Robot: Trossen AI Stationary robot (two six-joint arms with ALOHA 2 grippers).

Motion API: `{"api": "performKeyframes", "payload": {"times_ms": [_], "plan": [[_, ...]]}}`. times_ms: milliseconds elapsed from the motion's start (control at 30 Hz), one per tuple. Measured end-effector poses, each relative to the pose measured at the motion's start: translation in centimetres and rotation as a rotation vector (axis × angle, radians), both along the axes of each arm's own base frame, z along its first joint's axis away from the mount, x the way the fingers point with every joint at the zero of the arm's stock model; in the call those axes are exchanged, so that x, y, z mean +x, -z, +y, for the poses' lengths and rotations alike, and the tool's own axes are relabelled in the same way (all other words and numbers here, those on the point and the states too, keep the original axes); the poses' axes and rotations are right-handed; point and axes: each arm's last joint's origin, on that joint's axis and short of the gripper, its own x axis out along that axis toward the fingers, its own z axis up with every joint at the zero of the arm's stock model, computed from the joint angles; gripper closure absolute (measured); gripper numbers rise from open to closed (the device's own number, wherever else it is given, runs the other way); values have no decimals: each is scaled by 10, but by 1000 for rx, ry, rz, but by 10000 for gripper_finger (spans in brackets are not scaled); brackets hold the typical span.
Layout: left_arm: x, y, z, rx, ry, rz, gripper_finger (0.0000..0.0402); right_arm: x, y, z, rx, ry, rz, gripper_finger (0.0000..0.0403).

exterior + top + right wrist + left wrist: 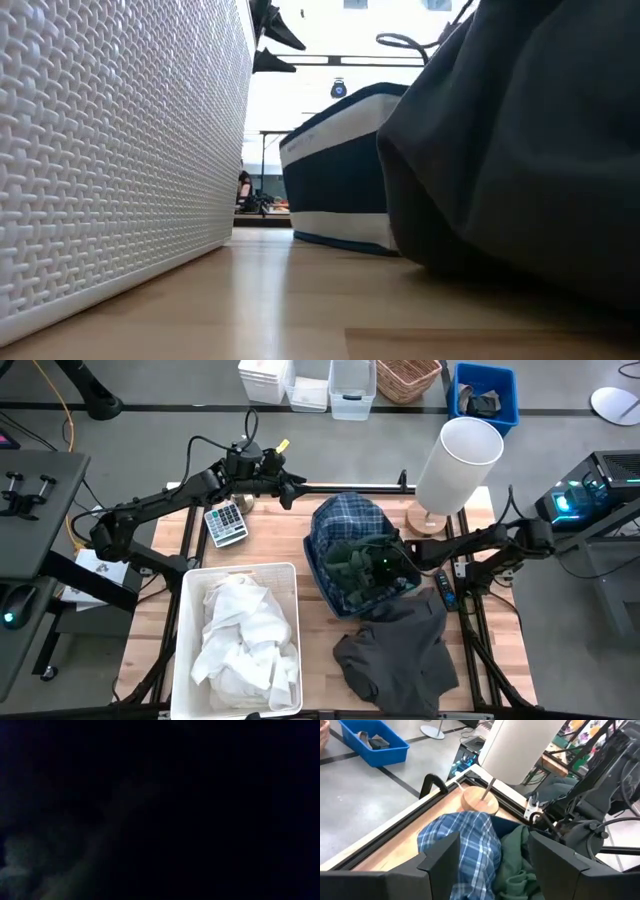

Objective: Sort clothes
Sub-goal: Put the green shirt into the blue bin

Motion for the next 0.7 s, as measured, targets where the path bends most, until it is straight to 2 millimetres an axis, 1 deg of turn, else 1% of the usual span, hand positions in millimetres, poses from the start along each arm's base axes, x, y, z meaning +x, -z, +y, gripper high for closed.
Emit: {"api": "performKeyframes", "payload": {"times_ms": [133,300,400,500,600,700], "plan": [[0,-3,0,5,0,-19,182,5,-10,-6,-54,18,-92,371],[0,-3,-1,-16,2,-27,182,13,-27,-18,-200,20,-128,302],[-1,-4,-2,-30,22,-36,182,21,-44,-31,-318,50,-152,255],[0,-6,-3,-39,62,-63,182,22,-53,-52,-423,111,-77,217],[0,-9,-4,-63,75,-93,182,21,-50,-75,-418,242,31,204],[0,-10,-4,-88,92,-111,182,15,-36,-95,-376,447,110,205]]}}
